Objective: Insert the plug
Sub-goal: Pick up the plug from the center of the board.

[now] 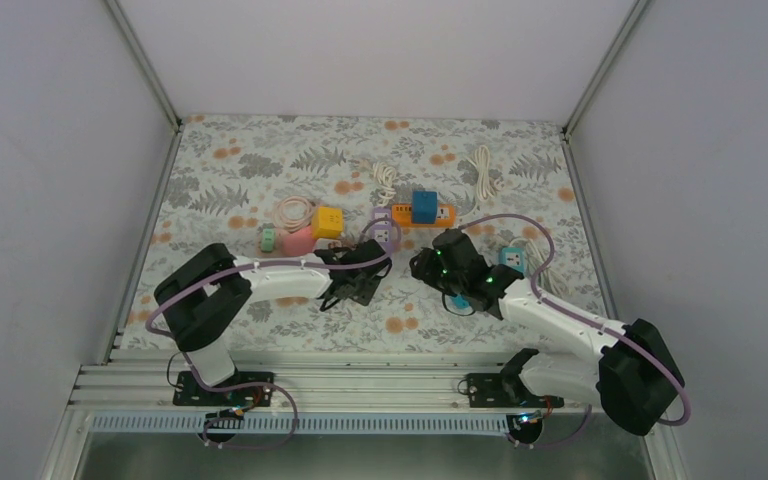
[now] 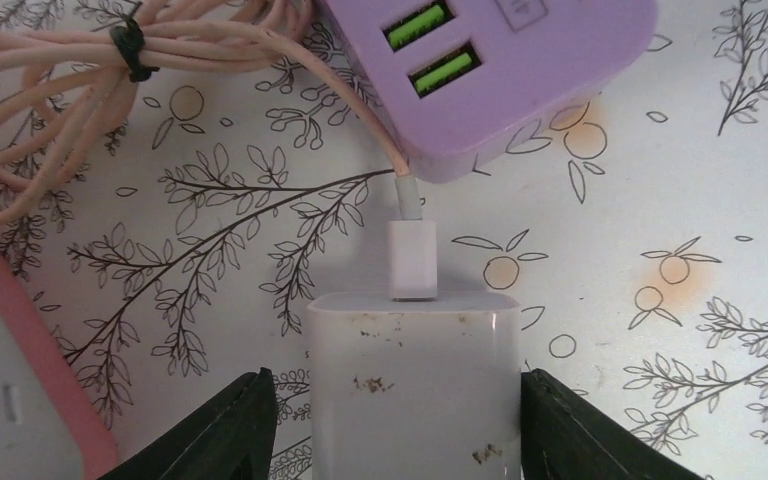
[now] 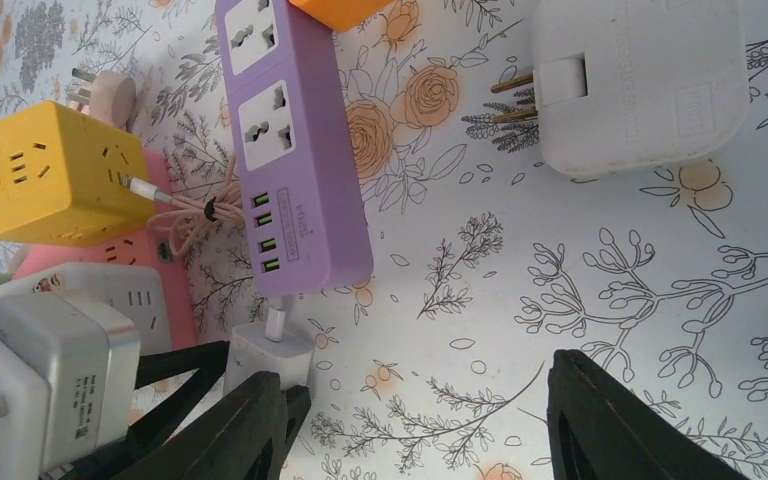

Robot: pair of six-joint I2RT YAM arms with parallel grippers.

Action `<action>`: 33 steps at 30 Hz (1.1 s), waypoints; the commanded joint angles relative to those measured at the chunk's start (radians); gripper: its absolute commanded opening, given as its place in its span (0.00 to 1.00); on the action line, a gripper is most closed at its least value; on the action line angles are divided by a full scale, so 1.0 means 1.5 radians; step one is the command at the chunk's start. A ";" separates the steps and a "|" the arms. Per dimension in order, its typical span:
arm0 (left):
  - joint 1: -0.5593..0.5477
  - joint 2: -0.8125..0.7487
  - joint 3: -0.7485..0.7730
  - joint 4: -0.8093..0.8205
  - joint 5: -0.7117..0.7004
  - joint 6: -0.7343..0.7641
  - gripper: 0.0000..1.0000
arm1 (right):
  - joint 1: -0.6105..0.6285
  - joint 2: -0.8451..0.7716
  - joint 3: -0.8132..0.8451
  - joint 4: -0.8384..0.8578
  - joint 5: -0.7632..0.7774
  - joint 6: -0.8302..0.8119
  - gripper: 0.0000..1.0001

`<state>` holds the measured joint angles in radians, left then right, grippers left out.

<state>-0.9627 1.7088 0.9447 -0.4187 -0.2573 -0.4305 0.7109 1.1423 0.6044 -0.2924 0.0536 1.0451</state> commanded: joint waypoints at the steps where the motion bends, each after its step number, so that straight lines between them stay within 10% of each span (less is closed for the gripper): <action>1: -0.003 0.014 -0.001 0.014 -0.014 -0.006 0.60 | -0.005 0.006 0.001 0.014 0.004 0.004 0.54; 11: -0.009 -0.009 0.006 -0.004 -0.026 -0.015 0.36 | -0.006 0.009 0.015 0.013 0.002 -0.007 0.54; 24: -0.014 -0.355 -0.110 0.177 0.045 0.086 0.35 | -0.016 -0.016 0.183 0.006 -0.299 -0.268 0.68; 33: -0.015 -0.412 -0.140 0.286 0.054 0.234 0.32 | -0.017 0.010 0.325 -0.092 -0.325 -0.282 0.67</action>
<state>-0.9798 1.1011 0.7349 -0.1066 -0.1921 -0.2123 0.6918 1.1389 1.0260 -0.3420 -0.3782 0.6533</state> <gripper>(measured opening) 0.447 0.687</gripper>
